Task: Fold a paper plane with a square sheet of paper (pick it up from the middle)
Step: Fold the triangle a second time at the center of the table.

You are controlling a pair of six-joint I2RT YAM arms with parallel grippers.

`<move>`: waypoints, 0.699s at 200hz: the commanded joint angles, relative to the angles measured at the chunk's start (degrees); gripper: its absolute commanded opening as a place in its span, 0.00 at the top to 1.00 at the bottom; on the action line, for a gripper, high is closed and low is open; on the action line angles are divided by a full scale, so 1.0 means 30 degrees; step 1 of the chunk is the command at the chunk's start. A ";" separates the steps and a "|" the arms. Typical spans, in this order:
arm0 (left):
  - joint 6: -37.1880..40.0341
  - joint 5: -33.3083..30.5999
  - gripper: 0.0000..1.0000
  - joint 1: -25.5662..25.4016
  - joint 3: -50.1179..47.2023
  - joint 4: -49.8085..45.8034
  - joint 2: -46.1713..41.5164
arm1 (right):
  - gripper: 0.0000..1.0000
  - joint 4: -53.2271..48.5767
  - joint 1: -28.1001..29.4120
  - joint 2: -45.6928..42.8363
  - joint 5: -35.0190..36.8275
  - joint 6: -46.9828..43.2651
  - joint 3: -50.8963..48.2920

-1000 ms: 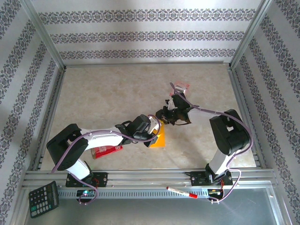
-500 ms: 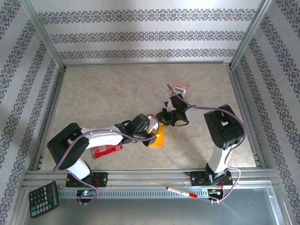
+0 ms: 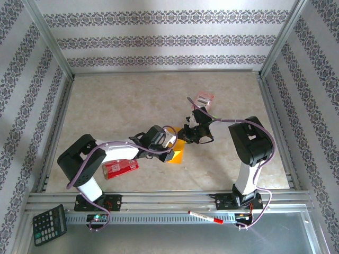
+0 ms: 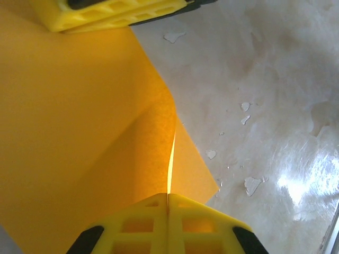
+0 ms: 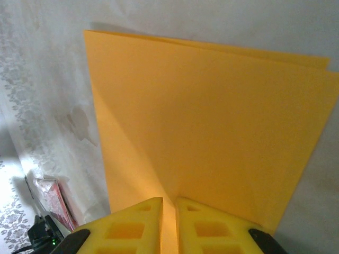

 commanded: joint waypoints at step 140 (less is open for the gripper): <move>0.0832 0.2114 1.00 0.2310 0.1942 -0.1659 0.1259 | 0.85 -0.2586 -0.0050 0.0673 0.0997 -0.1989 0.0651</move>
